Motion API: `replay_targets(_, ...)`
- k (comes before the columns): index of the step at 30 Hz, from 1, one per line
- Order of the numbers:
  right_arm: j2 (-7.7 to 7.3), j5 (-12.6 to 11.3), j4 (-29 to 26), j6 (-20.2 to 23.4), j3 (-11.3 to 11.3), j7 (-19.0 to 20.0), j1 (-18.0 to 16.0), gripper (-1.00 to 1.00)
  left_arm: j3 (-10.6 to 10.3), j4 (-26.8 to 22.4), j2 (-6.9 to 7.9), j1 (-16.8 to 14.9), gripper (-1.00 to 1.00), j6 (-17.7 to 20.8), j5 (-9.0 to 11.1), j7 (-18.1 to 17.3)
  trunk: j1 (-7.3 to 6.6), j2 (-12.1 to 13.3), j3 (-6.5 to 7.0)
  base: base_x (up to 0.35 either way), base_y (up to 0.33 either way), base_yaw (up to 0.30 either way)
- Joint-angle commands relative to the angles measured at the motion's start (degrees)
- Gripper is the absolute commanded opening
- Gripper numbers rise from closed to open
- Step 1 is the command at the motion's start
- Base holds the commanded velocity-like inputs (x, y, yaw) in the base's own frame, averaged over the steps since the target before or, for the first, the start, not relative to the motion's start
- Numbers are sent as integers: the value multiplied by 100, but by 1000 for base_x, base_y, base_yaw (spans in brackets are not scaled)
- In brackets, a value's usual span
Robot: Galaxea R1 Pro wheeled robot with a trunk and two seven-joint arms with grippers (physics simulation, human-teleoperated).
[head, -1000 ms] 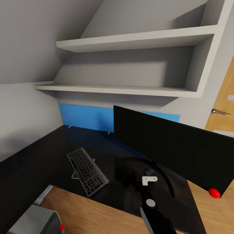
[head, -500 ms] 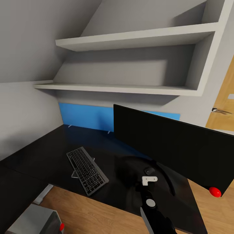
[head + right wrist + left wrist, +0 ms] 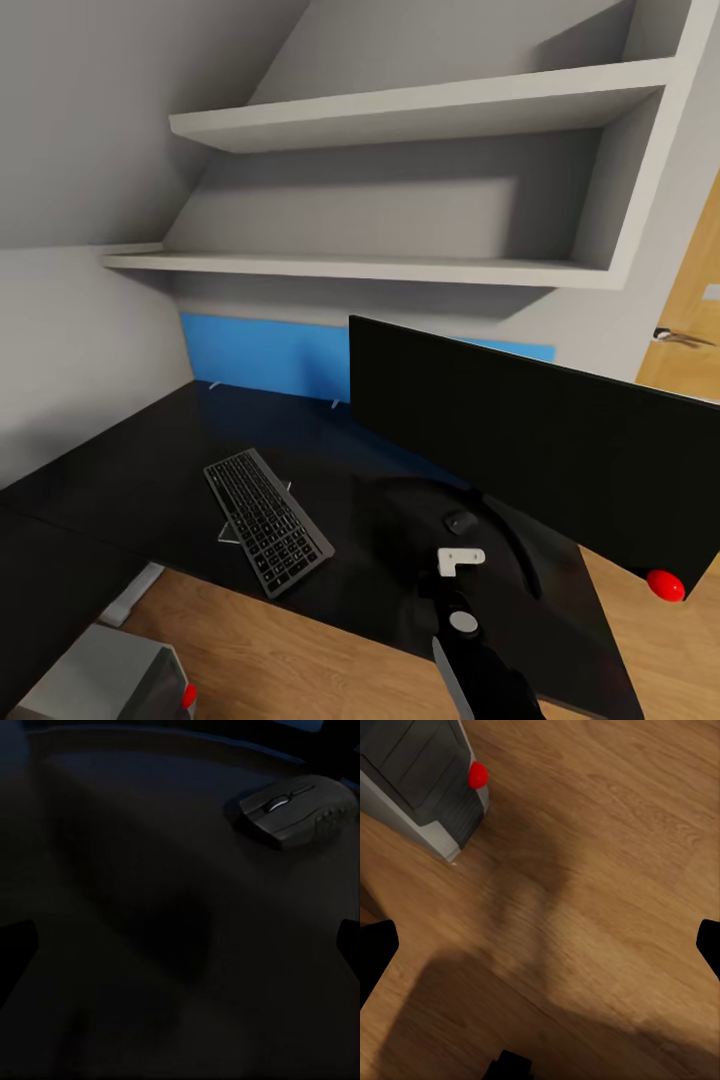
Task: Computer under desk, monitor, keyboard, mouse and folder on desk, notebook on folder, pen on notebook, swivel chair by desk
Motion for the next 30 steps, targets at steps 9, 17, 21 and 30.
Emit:
replay_targets(9, 0, -219, -7, -20, 5, -18, -3, 100, -50, 3, 2, -4, 100, -18, 33, 38, 198, -366, -168, 0, 0, 0)
replay_targets(17, 0, -247, -7, -145, -2, -21, -3, 100, -42, 1, 7, -4, 100, -18, 33, 38, 374, -687, -312, 0, 0, 0)
replay_targets(21, 0, -247, -7, -150, -6, -27, -3, 100, -42, 1, 6, -4, 100, -18, 33, 38, 440, -807, -366, 0, 0, 0)
replay_targets(30, -45, -259, 187, -160, -205, -205, -56, 100, -72, 43, -31, -4, 100, -43, 8, 25, 440, -807, -366, 0, 0, 0)
